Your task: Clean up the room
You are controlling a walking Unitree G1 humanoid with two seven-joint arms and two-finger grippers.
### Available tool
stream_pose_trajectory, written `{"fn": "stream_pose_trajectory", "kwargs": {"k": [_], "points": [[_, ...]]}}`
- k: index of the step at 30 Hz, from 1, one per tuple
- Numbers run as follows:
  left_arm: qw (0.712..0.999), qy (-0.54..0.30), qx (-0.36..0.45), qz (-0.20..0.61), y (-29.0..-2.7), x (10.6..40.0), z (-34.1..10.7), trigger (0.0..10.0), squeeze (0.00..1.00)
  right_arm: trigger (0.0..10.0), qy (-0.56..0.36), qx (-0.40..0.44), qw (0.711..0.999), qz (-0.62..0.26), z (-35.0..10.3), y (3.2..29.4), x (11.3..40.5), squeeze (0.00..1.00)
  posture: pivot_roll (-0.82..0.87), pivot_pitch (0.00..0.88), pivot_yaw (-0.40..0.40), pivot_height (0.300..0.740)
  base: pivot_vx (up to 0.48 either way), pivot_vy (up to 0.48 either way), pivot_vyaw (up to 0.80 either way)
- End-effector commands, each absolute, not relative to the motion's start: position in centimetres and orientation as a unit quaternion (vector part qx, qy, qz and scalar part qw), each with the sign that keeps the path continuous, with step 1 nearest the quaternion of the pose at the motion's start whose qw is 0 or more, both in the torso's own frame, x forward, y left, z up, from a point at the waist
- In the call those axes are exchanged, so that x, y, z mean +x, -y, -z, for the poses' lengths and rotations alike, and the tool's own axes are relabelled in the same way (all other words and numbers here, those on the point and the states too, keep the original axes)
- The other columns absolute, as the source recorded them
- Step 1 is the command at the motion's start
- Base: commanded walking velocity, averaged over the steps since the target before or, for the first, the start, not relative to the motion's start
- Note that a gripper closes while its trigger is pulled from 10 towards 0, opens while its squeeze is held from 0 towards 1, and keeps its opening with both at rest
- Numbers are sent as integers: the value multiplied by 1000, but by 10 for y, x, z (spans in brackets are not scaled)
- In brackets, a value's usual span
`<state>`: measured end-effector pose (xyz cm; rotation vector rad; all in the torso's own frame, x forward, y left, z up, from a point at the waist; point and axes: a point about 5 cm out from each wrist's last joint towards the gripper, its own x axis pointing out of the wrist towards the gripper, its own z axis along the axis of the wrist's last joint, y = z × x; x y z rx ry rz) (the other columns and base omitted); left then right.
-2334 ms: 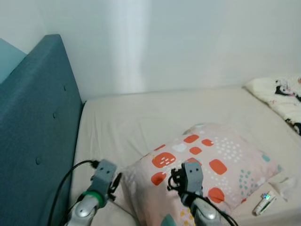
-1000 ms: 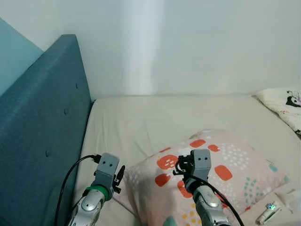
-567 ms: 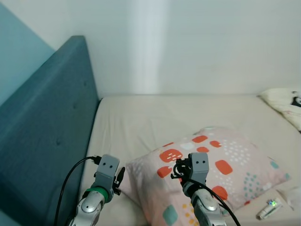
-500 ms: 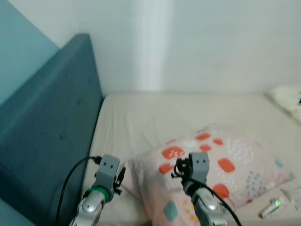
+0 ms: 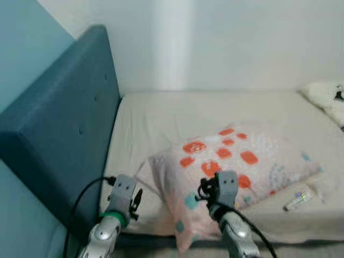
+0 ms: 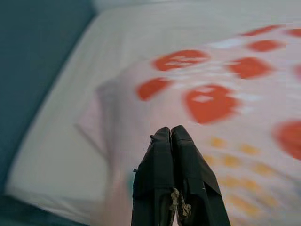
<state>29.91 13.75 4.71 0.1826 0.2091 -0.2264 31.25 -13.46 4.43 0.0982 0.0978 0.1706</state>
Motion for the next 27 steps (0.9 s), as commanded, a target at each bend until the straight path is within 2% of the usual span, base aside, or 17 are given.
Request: {"fn": "stream_pose_trajectory", "kwargs": {"k": [1,27], "points": [[983,-110,95,116,-139,298,-44,10000,0,10000,-57,53,993,-84,-41,133,311,0,-72,0,29,740,0,0,0],[981,-103,99,129,-135,298,-46,10000,0,10000,-60,53,993,-84,-39,132,309,0,-74,7,34,740,0,0,0]]}}
